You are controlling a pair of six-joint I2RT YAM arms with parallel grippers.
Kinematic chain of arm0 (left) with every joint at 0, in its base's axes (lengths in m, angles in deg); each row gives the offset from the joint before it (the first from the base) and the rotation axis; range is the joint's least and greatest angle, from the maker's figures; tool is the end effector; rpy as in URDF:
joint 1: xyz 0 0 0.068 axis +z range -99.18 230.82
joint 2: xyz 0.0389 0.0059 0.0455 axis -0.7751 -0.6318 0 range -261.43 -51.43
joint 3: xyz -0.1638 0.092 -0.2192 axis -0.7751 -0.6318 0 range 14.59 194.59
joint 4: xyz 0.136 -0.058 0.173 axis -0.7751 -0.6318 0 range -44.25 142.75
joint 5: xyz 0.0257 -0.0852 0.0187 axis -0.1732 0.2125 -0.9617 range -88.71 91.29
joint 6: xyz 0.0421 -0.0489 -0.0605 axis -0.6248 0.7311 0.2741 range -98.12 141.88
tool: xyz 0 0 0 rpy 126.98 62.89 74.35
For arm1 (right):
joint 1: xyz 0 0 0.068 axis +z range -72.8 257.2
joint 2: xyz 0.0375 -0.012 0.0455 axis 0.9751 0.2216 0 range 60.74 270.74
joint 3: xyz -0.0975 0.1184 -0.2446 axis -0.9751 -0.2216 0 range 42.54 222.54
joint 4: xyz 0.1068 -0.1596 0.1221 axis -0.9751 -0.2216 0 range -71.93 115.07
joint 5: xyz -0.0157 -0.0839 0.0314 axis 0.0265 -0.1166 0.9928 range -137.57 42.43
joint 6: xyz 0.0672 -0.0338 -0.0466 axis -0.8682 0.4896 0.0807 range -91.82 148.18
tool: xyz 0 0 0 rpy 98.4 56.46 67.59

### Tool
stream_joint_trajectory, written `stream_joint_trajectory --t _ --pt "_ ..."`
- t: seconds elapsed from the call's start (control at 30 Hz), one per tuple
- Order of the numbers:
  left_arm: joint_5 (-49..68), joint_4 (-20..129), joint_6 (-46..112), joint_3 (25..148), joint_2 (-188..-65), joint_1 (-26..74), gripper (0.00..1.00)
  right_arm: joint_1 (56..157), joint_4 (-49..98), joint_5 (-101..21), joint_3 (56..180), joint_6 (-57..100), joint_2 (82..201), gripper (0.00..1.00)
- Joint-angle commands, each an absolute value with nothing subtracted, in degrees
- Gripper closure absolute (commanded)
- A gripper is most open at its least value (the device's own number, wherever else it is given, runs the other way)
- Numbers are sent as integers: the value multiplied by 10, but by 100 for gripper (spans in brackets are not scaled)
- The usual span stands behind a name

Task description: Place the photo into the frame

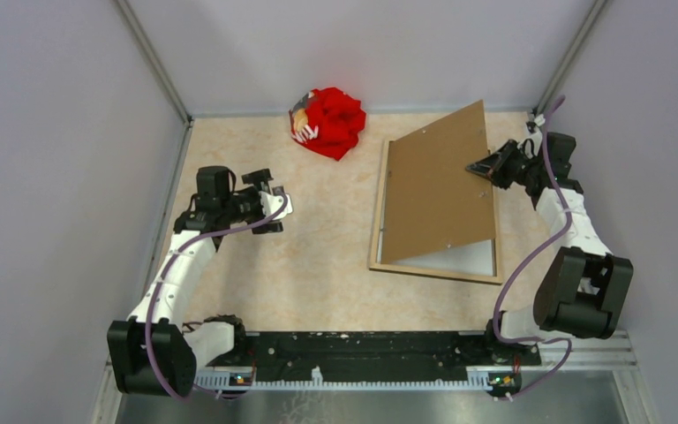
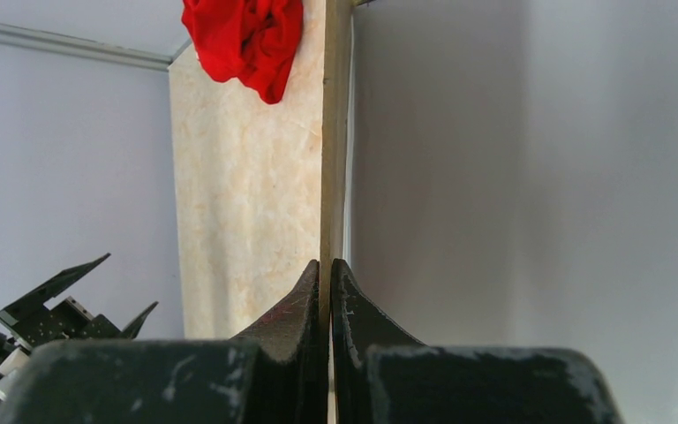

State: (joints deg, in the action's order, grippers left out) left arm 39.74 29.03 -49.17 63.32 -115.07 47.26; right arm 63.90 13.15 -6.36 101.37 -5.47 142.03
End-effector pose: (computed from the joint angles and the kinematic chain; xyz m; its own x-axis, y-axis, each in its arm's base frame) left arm 0.2149 -0.0625 0.2844 0.3022 0.7233 -0.6209 0.7626 0.2074 0.6127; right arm 0.3069 -0.0193 0.2912 -0.6548 0.5831 -0.4810 0.0081 0.6417 0.7669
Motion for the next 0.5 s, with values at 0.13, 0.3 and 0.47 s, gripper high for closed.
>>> stream_joint_trajectory --t 0.13,0.3,0.47 --pt "407 291 -496 625 -1138 470 1 636 201 -55 1005 -62 1423 100" --pt "408 288 -497 627 -1137 470 1 636 191 -51 1001 -46 1428 100" --pt "411 287 -500 628 -1138 470 1 636 195 -31 982 -34 1434 100"
